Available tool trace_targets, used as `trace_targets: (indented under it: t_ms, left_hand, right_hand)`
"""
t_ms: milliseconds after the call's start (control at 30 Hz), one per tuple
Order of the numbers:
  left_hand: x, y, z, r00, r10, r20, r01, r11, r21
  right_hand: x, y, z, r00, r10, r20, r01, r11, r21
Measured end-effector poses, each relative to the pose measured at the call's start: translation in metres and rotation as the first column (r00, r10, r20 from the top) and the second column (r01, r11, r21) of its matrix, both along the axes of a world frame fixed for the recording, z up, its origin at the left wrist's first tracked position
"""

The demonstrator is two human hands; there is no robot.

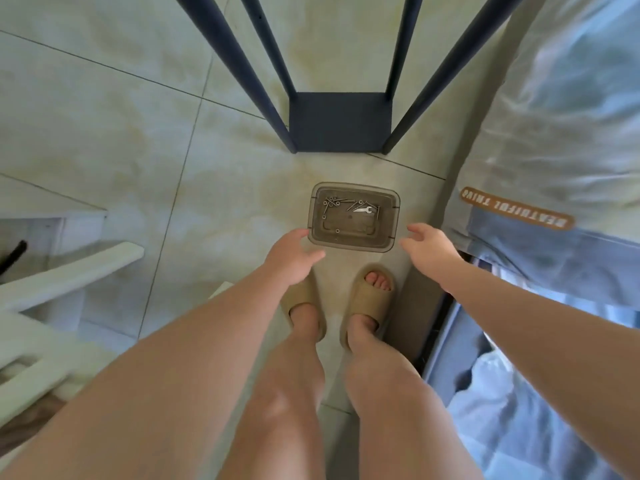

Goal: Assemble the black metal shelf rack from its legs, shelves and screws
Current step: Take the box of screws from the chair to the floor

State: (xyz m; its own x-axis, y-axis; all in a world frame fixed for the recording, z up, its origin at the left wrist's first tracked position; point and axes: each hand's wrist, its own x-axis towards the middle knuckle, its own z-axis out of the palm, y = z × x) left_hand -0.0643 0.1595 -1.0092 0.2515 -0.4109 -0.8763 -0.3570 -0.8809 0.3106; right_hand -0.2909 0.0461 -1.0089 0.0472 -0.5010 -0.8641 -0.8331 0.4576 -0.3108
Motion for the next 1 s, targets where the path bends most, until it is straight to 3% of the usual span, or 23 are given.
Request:
trace_targets:
  t_ms: [167, 333, 600, 867, 1000]
  left_hand:
    - [-0.017, 0.023, 0.142, 0.98, -0.18, 0.088, 0.192, 0.971, -0.142]
    - [-0.026, 0.048, 0.258, 0.928, -0.26, 0.266, 0.316, 0.929, -0.193]
    - [-0.036, 0.091, 0.389, 0.888, -0.094, 0.45, 0.248, 0.922, -0.297]
    - [-0.014, 0.14, 0.484, 0.783, 0.116, 0.611, 0.229, 0.859, -0.457]
    - [0.002, 0.186, 0.523, 0.718, 0.301, 0.628, 0.192, 0.782, -0.593]
  right_hand:
    - [0.005, 0.018, 0.131, 0.968, 0.249, 0.039, -0.246, 0.967, -0.069]
    - [0.01, 0.033, 0.248, 0.897, 0.438, 0.069, -0.411, 0.88, -0.24]
    - [0.015, 0.062, 0.38, 0.627, 0.775, -0.084, -0.709, 0.521, -0.475]
    - [0.059, 0.097, 0.486, 0.411, 0.906, -0.102, -0.662, 0.22, -0.716]
    - [0.091, 0.129, 0.527, 0.352, 0.932, -0.091, -0.584, 0.143, -0.799]
